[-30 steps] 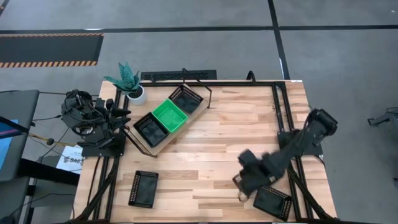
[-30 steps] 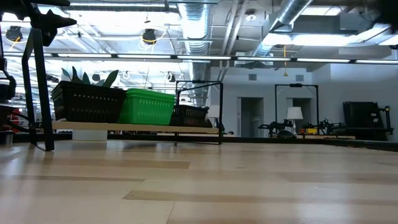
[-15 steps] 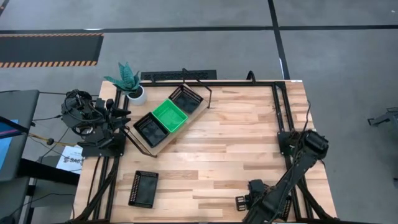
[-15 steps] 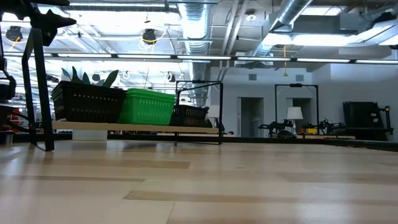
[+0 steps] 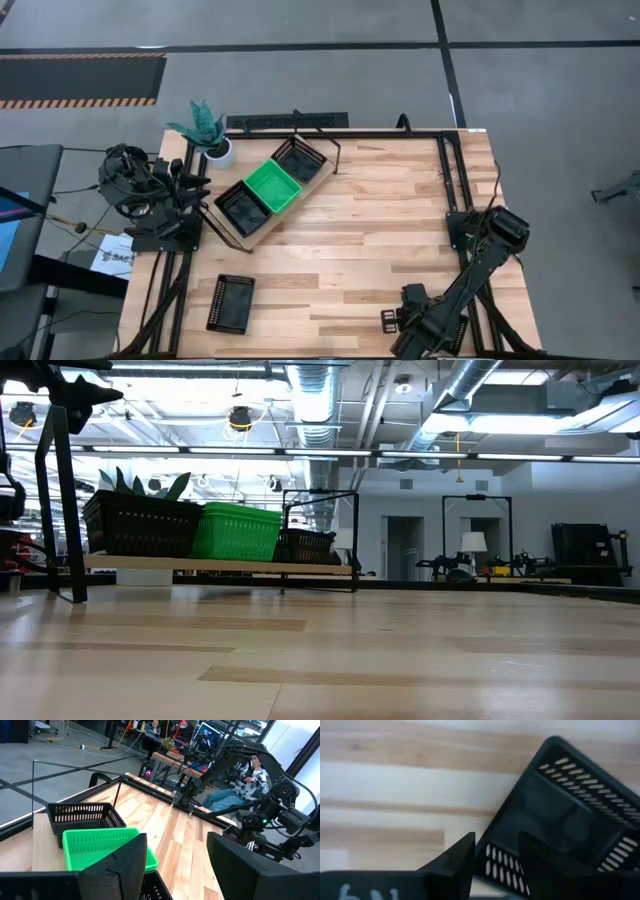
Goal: Stack baskets on shelf by color
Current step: Stack the black bin on the top of the right black bin on the shelf
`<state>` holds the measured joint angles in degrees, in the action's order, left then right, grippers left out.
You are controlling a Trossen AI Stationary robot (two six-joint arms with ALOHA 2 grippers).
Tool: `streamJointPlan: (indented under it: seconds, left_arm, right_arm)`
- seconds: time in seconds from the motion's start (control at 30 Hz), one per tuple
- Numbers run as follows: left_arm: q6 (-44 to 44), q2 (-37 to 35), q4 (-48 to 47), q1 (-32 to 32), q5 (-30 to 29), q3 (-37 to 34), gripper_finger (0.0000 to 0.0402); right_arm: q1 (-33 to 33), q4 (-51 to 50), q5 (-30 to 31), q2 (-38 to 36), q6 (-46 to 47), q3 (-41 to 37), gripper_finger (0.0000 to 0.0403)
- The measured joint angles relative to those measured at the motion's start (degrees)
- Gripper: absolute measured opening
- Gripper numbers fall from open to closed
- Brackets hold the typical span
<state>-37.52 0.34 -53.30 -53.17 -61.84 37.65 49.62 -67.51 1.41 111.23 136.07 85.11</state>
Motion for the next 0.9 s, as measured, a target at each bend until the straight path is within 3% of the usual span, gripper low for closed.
streamJointPlan:
  seconds: [0.43, 0.57, 0.73, 0.9]
  left_arm:
    - [0.0, 0.0, -0.5, 0.0, 0.6, 0.0, 0.0198]
    - [0.0, 0.0, -0.4, 0.0, 0.6, 0.0, 0.0198]
    - [0.0, 0.0, -0.4, 0.0, 0.6, 0.0, 0.0198]
    - [0.0, 0.0, -0.4, 0.0, 0.6, 0.0, 0.0198]
  right_arm:
    - [-3.2, 2.6, -0.2, 0.2, -0.1, -5.2, 0.0159]
    - [-3.6, 3.5, -0.4, 0.2, -0.9, -5.8, 0.0113]
    - [-4.8, 4.1, -0.4, 0.2, -6.5, -5.8, 0.0018]
    - [-9.3, 5.2, 1.5, 0.2, -22.2, -5.8, 0.0014]
